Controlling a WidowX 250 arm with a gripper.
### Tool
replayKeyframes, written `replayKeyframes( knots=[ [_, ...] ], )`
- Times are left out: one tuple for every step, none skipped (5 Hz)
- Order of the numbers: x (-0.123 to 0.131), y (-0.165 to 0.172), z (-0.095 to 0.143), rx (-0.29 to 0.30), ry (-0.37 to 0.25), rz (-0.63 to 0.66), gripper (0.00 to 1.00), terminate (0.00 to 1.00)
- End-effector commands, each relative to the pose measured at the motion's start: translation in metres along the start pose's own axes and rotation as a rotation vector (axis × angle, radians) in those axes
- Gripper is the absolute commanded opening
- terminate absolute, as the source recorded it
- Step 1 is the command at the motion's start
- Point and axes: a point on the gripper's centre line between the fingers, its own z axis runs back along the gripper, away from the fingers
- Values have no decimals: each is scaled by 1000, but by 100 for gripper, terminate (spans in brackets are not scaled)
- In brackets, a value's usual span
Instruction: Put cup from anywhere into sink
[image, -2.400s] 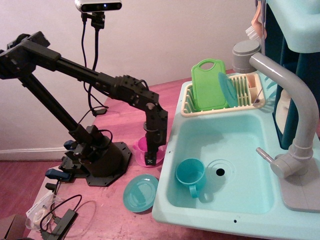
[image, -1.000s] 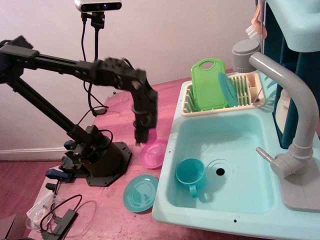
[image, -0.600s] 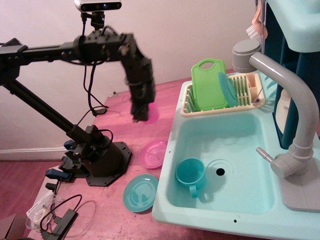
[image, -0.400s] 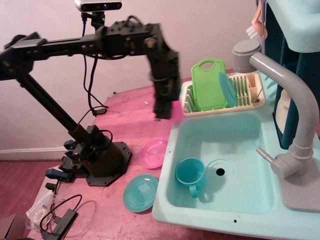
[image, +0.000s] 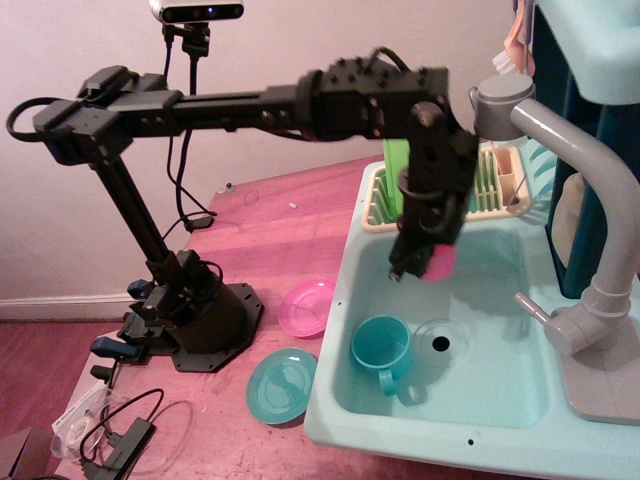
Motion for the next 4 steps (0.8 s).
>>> replayKeyframes(
  knots=[
    [12,-2,-12,-47,-65,-34,0,0],
    [-1,-9,-33,-100,-95,17,0,0],
    [-8,-7,-38,-133,-95,2,100,0],
    [-5,-4,-34,-135,-92,4,100,0]
  ],
)
